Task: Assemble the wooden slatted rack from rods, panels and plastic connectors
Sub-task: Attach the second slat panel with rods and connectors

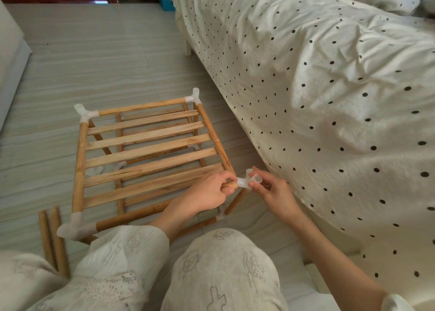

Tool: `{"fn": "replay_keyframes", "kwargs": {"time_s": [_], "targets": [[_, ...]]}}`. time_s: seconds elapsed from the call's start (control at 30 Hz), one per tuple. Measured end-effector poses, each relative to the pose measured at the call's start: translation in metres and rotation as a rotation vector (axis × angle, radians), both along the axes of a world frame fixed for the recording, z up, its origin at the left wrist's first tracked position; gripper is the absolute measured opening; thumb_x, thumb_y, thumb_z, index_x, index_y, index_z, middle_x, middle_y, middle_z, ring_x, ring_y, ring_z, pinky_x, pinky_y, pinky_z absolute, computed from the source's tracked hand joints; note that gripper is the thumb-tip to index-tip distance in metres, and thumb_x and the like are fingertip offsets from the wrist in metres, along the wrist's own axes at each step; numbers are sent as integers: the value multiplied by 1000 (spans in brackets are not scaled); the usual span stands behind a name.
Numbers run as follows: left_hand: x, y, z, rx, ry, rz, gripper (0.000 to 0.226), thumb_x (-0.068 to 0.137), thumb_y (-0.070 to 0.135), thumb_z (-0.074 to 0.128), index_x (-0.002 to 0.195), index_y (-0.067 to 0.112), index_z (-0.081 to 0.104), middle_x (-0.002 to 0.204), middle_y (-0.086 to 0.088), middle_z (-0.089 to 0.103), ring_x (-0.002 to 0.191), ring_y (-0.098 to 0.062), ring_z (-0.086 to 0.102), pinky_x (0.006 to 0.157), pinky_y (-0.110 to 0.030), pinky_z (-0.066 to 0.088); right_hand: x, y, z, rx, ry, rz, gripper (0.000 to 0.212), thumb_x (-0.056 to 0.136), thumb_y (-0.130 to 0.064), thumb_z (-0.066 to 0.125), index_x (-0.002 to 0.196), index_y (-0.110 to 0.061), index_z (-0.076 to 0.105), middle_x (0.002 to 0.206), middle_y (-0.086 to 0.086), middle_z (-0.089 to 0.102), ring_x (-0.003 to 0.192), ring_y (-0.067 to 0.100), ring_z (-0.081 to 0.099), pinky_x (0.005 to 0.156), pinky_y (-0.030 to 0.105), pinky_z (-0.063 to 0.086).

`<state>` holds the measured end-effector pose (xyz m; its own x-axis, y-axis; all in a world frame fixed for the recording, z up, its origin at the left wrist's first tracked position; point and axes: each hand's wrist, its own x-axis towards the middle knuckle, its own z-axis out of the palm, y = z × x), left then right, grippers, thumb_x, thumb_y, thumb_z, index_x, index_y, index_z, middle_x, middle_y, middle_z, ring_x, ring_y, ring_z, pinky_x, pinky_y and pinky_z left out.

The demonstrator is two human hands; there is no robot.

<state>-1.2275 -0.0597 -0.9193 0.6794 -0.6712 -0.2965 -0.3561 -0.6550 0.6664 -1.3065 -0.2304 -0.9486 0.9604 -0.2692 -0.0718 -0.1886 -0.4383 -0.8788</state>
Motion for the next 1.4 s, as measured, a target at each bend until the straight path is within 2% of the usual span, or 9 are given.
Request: {"fn": "replay_keyframes", "kwargs": {"time_s": [0.13,0.33,0.73,0.9,0.97,1.03,1.2,1.3,1.4], "targets": [[1,1,2,13,41,12,35,95,23,52,130,24,48,113,3,59,104,-13,54,91,-30,42,2,3,3,103,-19,31,19,91,-5,57,106,-15,64,122,-11,53,110,7,58,86,19,51],[1,-2,0,12,64,15,35,94,22,54,129,21,53,121,2,57,112,-15,53,93,-27,38,1,2,4,136,1,85,23,92,-4,55,97,-25,61,123,-19,50,119,3,51,100,27,44],[9,-4,-12,37,281,14,23,93,24,58,109,8,62,98,-4,70,56,-7,54,54,-19,44,2,7,4,95,24,107,23,92,-3,55,110,-17,61,129,-11,48,117,3,52,97,16,42],[19,5,-7,163,363,-108,30,96,29,51,110,6,64,95,0,72,61,-6,53,52,-14,45,-4,13,3,46,8,45,35,88,-9,64,121,-18,62,128,-9,54,102,-9,56,90,8,42],[23,7,-6,148,393,-113,27,96,25,51,109,6,65,89,3,70,62,-4,53,53,-12,46,-7,14,5,47,-4,21,35,86,-11,66,112,-34,62,114,-12,62,96,-12,59,86,6,42],[24,7,-7,141,363,-97,23,96,24,52,100,7,68,77,4,66,58,-4,52,52,-13,45,-8,17,8,20,14,11,35,85,-12,68,112,-35,63,103,-15,66,89,-16,60,83,4,43],[18,3,-16,101,313,-56,30,94,24,55,68,14,64,58,3,57,52,-8,48,54,-20,41,-7,30,4,11,14,-36,29,86,-17,67,114,-22,67,99,8,72,102,20,63,90,34,49],[16,3,-18,82,354,-50,23,94,24,55,82,9,68,71,-5,66,60,-13,53,60,-23,44,-10,29,4,35,23,-38,31,87,-18,66,117,-21,66,92,-5,74,100,16,65,90,32,49],[12,0,-14,96,424,-73,37,95,25,53,128,7,51,82,-4,69,67,-14,57,62,-26,48,-12,28,5,18,32,-18,26,87,-19,66,113,-22,67,90,-1,74,95,18,66,86,31,50]]}}
